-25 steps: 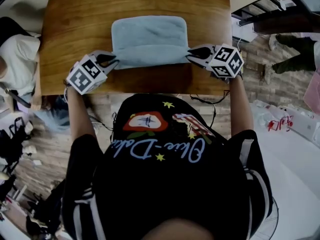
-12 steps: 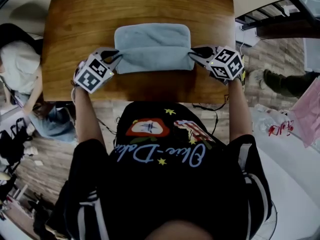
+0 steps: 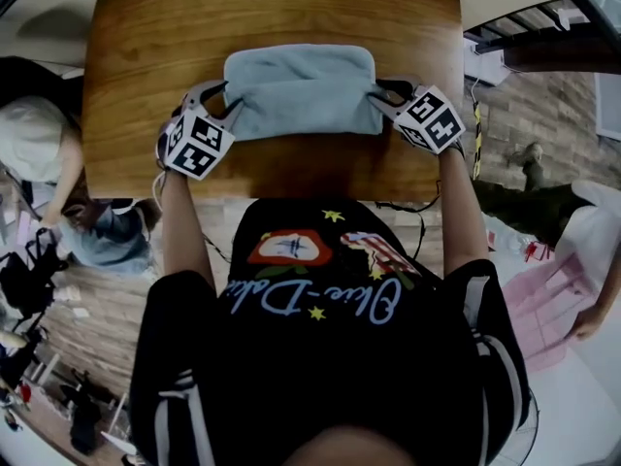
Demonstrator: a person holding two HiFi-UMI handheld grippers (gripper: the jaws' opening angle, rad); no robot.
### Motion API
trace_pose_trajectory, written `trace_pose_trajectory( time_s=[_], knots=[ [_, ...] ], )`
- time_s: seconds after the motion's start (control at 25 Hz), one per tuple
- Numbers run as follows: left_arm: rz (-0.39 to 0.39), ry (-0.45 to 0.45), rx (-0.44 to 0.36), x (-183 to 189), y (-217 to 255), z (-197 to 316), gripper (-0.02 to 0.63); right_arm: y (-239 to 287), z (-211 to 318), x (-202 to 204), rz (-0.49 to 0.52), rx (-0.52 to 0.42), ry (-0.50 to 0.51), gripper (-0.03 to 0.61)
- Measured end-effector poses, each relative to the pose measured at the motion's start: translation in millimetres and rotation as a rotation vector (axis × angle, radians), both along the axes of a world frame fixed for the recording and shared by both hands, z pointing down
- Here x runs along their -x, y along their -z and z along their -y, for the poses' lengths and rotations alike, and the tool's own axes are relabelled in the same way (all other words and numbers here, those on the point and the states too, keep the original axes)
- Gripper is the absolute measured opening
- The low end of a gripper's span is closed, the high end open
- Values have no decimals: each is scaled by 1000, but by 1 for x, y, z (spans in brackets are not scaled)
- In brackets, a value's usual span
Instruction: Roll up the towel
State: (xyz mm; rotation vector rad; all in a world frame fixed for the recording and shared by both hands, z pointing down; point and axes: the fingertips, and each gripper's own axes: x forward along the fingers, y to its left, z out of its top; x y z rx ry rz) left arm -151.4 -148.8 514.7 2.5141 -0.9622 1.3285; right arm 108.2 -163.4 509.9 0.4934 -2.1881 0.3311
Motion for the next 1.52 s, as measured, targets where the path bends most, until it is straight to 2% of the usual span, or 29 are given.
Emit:
trace_pose_trajectory(
  time_s=[0.16,0.24,0.36,0.48,0.6,0.8,1.08,1.16,1.28,1.52],
  knots=[
    [-60,60,-46,11,14,3,179,19,8,-3,49,-72,-48,121],
    [-58,67,-81,16,26,-1,179,39,7,-7,75,-128,-61,123],
    [-17,19,-127,15,38,-18,179,56,-12,-4,75,-179,14,123],
    [33,-45,-148,8,39,-41,179,49,-45,4,16,-176,147,123],
    [45,-92,-117,-4,27,-68,179,32,-72,9,-56,-162,253,123],
    [37,-121,-32,-18,4,-93,179,8,-88,12,-153,-164,325,154],
    [172,-200,-45,-16,-19,-85,178,-24,-83,9,-275,-201,410,161],
    [184,-203,-50,-15,-22,-82,151,-27,-81,8,-279,-205,413,152],
    [166,-195,-36,-13,-20,-83,93,-22,-81,9,-250,-191,403,74],
    [98,-179,-48,-11,5,-87,55,6,-85,9,-181,-153,390,60]
  ],
)
